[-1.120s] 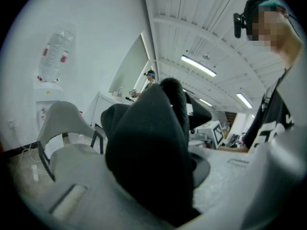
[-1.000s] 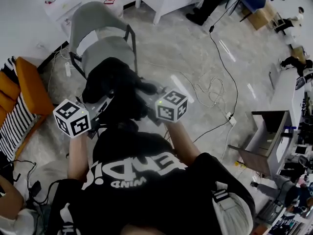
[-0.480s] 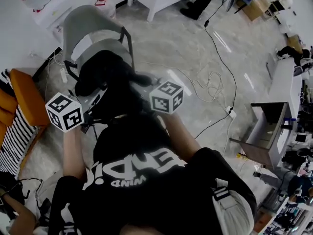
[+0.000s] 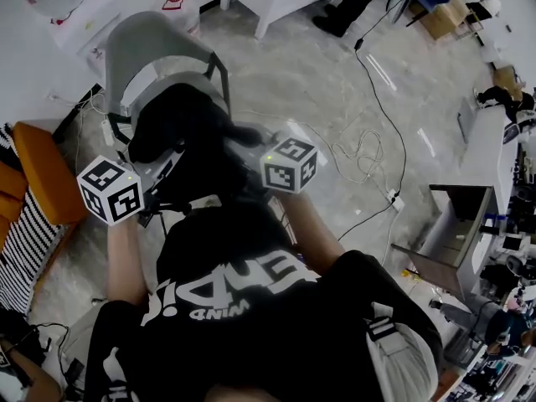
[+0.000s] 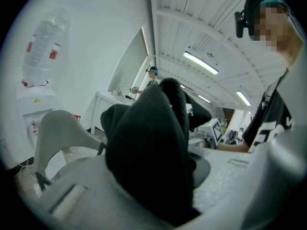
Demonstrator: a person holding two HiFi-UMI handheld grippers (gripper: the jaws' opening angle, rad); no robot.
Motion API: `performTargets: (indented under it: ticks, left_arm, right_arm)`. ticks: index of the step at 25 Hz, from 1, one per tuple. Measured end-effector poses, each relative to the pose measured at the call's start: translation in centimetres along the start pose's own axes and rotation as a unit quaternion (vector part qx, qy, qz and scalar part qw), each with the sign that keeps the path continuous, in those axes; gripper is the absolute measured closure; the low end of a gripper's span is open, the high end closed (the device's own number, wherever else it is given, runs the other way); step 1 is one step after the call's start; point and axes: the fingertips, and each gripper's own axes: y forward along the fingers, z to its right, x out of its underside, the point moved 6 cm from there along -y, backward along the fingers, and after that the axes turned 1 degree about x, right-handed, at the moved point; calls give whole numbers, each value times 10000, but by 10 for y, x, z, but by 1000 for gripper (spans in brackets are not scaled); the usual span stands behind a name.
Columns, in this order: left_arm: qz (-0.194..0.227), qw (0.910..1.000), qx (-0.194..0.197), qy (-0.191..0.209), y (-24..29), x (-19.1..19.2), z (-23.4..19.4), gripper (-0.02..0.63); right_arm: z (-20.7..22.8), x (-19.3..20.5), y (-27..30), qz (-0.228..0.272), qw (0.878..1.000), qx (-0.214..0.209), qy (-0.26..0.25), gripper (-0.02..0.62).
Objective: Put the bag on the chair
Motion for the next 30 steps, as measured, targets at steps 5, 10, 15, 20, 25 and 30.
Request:
performTargets:
  ticks: [5, 10, 15, 20, 25, 30]
  left_arm:
    - [28, 9999, -32, -102, 18, -21, -40, 534]
    - [42, 9996, -68, -263, 37, -49, -82, 534]
    - [-38, 9996, -146, -225, 54, -79, -122, 534]
    - [-66, 9994, -267, -224, 70, -101, -161, 534]
    - [-49, 9983, -509, -262, 89, -120, -190, 534]
    - [-77, 9975, -630, -304, 103, -134, -221, 534]
  right_arm:
    - [36, -24, 27, -46, 9999, -120, -15, 554]
    - [73, -54, 55, -130, 9995, -283, 72, 554]
    - [108, -85, 83, -249, 9987, -411, 176, 554]
    - [142, -108, 111, -422, 9973, -574, 197, 554]
    - [177, -129, 133, -592, 9945, -815, 301, 554]
    - [203, -144, 156, -773, 9912, -1031, 285, 554]
